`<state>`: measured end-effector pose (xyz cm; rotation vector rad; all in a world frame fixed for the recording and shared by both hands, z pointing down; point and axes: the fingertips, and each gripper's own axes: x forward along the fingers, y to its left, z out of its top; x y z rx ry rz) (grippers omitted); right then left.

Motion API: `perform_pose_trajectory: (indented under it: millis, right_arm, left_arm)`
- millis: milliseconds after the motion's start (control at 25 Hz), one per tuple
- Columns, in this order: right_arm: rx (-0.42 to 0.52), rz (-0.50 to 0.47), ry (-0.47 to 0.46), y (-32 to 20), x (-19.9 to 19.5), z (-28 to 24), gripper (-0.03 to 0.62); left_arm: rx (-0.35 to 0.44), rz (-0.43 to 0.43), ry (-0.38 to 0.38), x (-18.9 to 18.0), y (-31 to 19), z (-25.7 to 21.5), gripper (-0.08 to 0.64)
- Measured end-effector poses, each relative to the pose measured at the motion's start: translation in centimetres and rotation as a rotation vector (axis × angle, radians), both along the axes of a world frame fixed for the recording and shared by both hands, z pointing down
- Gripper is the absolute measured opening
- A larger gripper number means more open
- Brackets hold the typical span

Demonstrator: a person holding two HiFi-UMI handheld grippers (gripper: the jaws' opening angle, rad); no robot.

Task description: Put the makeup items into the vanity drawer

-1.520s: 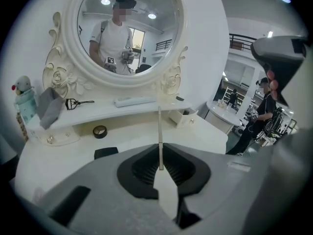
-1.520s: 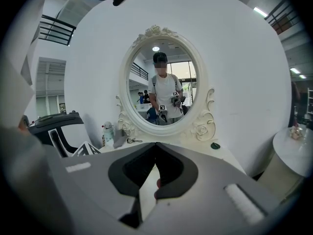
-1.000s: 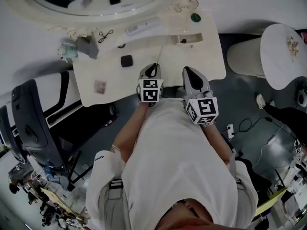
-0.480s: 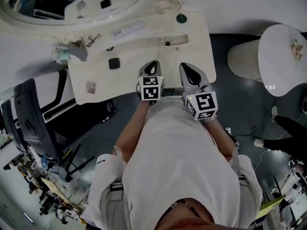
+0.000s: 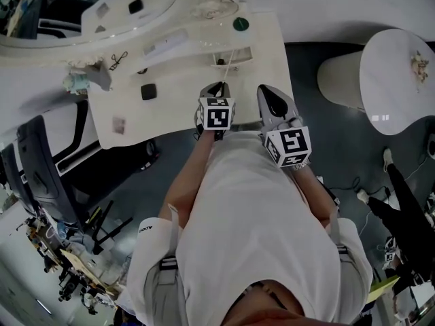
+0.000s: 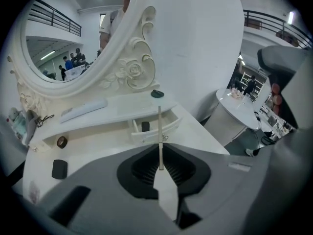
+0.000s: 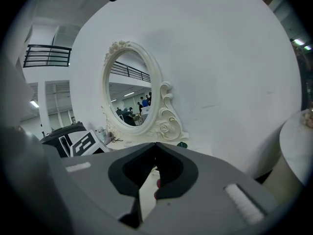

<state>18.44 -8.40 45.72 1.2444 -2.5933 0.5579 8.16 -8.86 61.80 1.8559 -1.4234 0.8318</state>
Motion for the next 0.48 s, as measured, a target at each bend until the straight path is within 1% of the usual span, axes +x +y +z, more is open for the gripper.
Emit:
perform_pose_trajectory:
  millis: [200, 480]
  right_arm:
    - [-0.020, 0.027, 0.016, -1.1, 0.9, 0.8, 0.009]
    - [-0.048, 0.043, 0.018, -2.1, 1.4, 1.5, 0.009]
  left_arm:
    - [-0.051, 0.018, 0.005, 1.1, -1.1, 1.0, 0.034]
    - [-0.109, 0.046, 0.005, 1.5, -1.3, 2.2, 0.034]
